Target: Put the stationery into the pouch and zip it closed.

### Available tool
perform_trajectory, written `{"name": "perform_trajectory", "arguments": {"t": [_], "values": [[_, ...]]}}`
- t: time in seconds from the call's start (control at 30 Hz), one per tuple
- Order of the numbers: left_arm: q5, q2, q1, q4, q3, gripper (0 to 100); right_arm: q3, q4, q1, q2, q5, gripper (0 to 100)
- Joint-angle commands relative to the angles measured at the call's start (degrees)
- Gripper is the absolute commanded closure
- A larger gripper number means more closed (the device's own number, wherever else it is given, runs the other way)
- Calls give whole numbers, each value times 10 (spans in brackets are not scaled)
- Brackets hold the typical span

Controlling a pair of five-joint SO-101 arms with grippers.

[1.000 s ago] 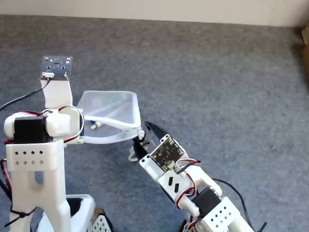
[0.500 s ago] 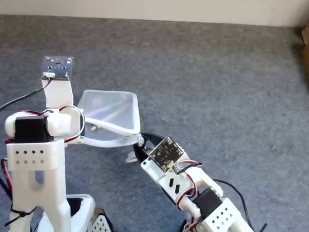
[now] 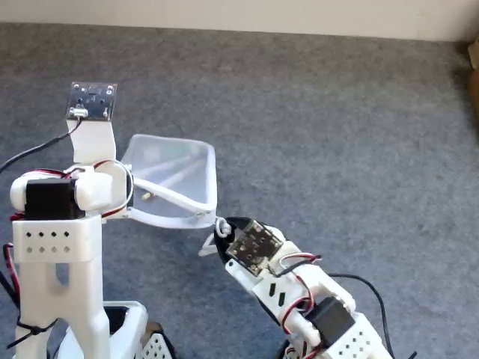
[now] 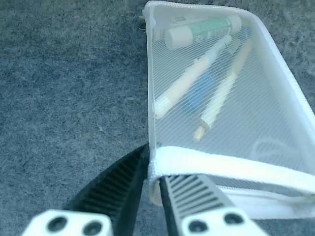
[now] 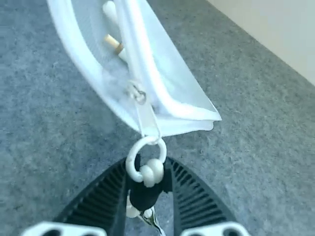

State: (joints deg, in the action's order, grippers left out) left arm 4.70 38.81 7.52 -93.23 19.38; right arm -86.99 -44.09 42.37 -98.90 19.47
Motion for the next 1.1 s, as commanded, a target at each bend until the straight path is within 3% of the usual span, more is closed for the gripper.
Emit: {"name": "perform_trajectory", "arguments": {"t": [0.0, 0.17, 0.27, 0.5, 1.07], "values": [[-6, 18, -7, 18, -34, 992, 22, -17, 26, -52, 12, 993], [-6, 18, -9, 17, -68, 992, 0, -35, 70, -61, 17, 993], [-7, 18, -9, 18, -73, 970, -18, -36, 85, -62, 57, 993], [-6, 18, -17, 22, -73, 739, -36, -36, 108, -63, 77, 993], [-4, 13, -279, 60, -132, 738, -37, -36, 109, -63, 80, 993]]}}
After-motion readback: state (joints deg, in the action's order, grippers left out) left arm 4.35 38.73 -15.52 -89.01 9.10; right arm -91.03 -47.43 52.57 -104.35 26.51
